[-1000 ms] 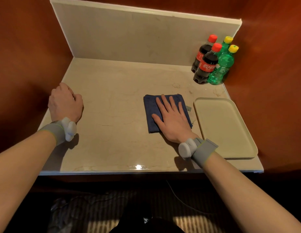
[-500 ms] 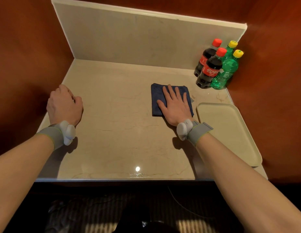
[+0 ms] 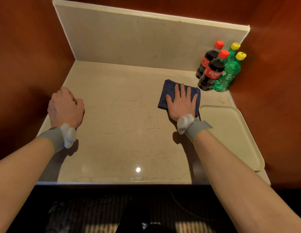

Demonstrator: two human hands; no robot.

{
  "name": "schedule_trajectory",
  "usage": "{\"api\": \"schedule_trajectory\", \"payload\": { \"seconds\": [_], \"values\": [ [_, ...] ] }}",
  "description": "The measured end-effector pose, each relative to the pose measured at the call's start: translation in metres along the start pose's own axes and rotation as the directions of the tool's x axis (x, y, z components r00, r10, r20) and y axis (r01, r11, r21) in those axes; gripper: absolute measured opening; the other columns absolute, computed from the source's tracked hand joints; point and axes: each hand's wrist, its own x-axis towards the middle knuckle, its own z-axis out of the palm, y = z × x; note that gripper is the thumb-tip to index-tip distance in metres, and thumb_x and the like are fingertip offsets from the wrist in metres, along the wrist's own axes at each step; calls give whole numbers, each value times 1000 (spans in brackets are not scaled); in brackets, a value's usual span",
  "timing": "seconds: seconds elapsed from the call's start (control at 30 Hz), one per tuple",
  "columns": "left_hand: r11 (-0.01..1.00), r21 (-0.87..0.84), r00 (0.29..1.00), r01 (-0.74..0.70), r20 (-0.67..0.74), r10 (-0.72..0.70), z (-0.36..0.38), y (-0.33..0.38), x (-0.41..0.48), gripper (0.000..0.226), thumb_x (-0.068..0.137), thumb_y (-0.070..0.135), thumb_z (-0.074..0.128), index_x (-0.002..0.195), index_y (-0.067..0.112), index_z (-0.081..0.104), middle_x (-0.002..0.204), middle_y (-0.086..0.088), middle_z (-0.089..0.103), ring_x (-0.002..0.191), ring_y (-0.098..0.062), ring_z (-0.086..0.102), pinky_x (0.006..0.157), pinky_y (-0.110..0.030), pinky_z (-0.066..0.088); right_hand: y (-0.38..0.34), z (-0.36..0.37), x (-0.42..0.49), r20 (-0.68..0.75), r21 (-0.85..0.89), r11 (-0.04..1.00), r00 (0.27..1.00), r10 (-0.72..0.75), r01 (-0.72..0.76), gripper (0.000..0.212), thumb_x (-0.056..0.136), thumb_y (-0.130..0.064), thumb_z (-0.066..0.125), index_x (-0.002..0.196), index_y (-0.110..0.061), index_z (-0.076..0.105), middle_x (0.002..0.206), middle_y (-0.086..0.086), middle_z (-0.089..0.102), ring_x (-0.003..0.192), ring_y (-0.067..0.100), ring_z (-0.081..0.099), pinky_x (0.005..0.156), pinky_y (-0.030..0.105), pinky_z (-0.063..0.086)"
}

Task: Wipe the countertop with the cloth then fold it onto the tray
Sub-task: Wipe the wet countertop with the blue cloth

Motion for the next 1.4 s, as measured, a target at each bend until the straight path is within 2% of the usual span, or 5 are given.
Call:
{"api": "schedule_trajectory", "payload": {
  "seconds": [0.17, 0.4, 0.77, 1.1, 1.4],
  "values": [
    [1000, 2, 1000, -11, -12, 11, 0, 2, 0, 15, 92, 26, 54, 92, 13, 48, 90, -17, 58, 88, -44, 57, 73, -52, 49, -8, 1, -13, -11, -7, 996, 996, 85, -85, 70, 112, -53, 21, 171, -17, 7, 179, 7, 0, 165, 32, -3, 130, 58, -3],
    [1000, -10, 1000, -29, -7, 29, -1, 4, -3, 18, 91, 30, 53, 93, 13, 47, 87, -11, 50, 91, -43, 55, 73, -50, 46, -17, 5, -31, 5, 1, 999, 999, 45, -45, 70, 112, -52, 19, 171, -17, 3, 179, 7, -4, 165, 32, -7, 130, 58, -5],
    [999, -5, 999, -32, -4, 32, -4, 9, -6, 21, 92, 29, 52, 97, 8, 50, 97, -22, 61, 97, -45, 56, 79, -52, 47, -55, 13, -70, 51, 16, 964, 963, -265, 265, 68, 111, -56, 18, 171, -27, 3, 179, 0, -5, 165, 30, -8, 130, 57, -5],
    [1000, -24, 1000, -12, -10, 12, -4, 9, -4, 20, 90, 29, 52, 95, 9, 50, 95, -23, 61, 94, -46, 58, 76, -52, 48, -109, 30, -131, 70, 63, 847, 845, -531, 527, 70, 108, -64, 21, 170, -35, 10, 179, 0, 0, 165, 30, -5, 130, 57, -6],
    [998, -47, 999, -37, 3, 37, -3, 0, 0, 21, 90, 32, 50, 95, 12, 48, 91, -16, 56, 94, -44, 57, 72, -49, 43, -100, 29, -162, 64, 59, 782, 780, -623, 620, 69, 108, -65, 27, 169, -36, 14, 179, -2, 5, 165, 28, -1, 131, 55, -3]
  ]
}}
